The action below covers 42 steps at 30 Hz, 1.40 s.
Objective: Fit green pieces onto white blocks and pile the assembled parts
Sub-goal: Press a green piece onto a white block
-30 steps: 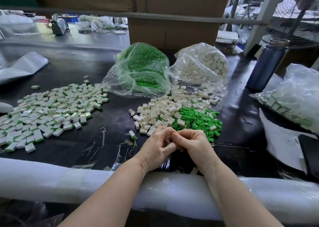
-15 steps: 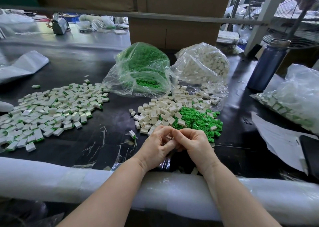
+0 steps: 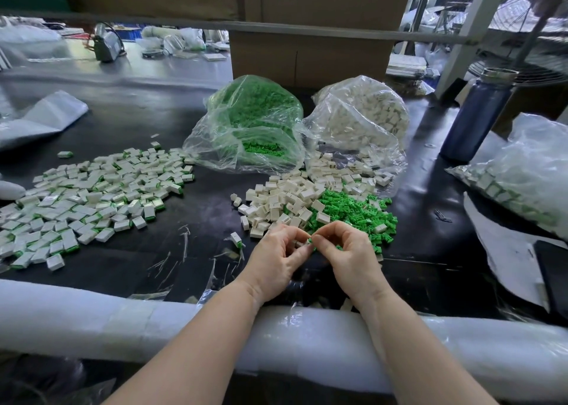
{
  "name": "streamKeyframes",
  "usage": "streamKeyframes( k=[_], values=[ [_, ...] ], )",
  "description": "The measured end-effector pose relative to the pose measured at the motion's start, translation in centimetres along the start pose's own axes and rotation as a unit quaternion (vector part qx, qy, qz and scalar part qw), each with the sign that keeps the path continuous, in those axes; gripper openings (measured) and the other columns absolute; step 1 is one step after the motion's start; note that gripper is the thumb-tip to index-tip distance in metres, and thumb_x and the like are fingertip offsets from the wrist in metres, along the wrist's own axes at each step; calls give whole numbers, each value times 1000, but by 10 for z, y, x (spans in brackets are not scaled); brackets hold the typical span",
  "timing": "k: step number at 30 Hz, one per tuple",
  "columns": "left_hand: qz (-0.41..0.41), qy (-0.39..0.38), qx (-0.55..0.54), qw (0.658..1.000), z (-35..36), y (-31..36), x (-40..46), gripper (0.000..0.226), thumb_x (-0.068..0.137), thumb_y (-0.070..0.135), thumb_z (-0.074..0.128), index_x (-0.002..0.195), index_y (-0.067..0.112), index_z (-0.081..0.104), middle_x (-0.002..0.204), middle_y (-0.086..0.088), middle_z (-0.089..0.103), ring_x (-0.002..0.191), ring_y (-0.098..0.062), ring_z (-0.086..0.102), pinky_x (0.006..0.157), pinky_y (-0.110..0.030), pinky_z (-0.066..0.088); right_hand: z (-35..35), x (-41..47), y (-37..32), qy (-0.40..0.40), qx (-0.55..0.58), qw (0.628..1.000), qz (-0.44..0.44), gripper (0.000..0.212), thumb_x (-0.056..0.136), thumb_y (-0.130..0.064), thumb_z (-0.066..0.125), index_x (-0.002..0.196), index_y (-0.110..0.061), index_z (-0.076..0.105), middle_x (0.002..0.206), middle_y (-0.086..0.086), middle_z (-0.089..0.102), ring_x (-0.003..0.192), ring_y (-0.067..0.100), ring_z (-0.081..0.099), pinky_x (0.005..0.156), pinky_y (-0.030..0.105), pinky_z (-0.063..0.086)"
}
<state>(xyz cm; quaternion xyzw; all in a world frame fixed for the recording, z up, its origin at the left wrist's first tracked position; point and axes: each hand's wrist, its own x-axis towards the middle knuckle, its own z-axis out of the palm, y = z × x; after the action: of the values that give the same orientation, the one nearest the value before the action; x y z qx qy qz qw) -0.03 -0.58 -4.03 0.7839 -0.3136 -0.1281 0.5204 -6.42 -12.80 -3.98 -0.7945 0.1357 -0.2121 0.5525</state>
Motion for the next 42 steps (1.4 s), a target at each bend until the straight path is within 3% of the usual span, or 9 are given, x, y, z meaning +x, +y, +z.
streamKeyframes(
  k=[3,6,12,14,17,23,29,38,42],
  values=[
    [-12,26,-38,999,0,1,-1,5,89,14,60,91,18,62,89,-8,64,76,-19,61,68,-18,52,0,-1,0,17,7,1000,-3,16,85,-11,65,74,-22,63,71,-6,64,67,4,58,68,23,51],
    [-10,135,-15,991,-2,-3,1,8,89,15,60,93,21,61,83,2,64,73,-11,60,69,-19,51,-1,-1,0,28,14,1000,2,13,85,-14,66,74,-21,63,69,-6,62,61,2,54,61,20,49],
    [-27,388,43,920,-13,-8,3,20,89,5,57,104,13,67,91,-1,58,78,-16,57,79,-26,49,-2,-2,0,46,1,999,19,12,83,-13,68,72,-16,64,65,-4,59,60,5,51,57,12,44],
    [-44,430,56,900,-15,-8,4,21,89,2,56,104,11,67,96,-3,51,79,-15,51,79,-17,40,-3,-2,0,52,4,998,24,11,82,-12,68,72,-15,65,66,-3,60,61,7,52,58,15,45],
    [-89,436,70,893,-17,-10,4,21,88,-2,54,103,7,66,104,-11,49,83,-19,50,76,-7,29,-3,-2,0,58,2,998,24,13,82,-11,68,70,-15,64,64,-4,59,60,5,51,59,15,44],
    [-189,399,78,894,-18,-14,5,14,89,7,57,99,3,66,117,-15,47,108,-32,48,91,-26,35,-4,-1,2,72,-8,997,21,17,82,-10,68,68,-18,64,62,-8,59,55,-2,50,56,12,42],
    [-213,385,126,889,-15,-14,5,24,91,0,44,101,5,66,120,-13,45,113,-32,36,94,-30,34,-4,0,4,91,-23,995,31,18,81,-11,68,66,-20,63,63,-7,60,60,4,52,60,16,44],
    [-220,413,113,876,-15,-11,3,42,79,-14,36,103,6,65,124,-14,42,119,-32,29,96,-25,25,-4,2,7,105,-115,987,27,11,82,-16,69,72,-16,65,72,-1,63,74,18,59,74,34,51],
    [-198,411,154,877,-15,-10,2,31,83,-4,51,103,14,66,122,-9,46,121,-31,31,104,-41,24,-2,0,6,84,-163,983,10,7,82,-14,68,76,-17,67,82,-1,64,79,15,56,80,36,49]
  ],
)
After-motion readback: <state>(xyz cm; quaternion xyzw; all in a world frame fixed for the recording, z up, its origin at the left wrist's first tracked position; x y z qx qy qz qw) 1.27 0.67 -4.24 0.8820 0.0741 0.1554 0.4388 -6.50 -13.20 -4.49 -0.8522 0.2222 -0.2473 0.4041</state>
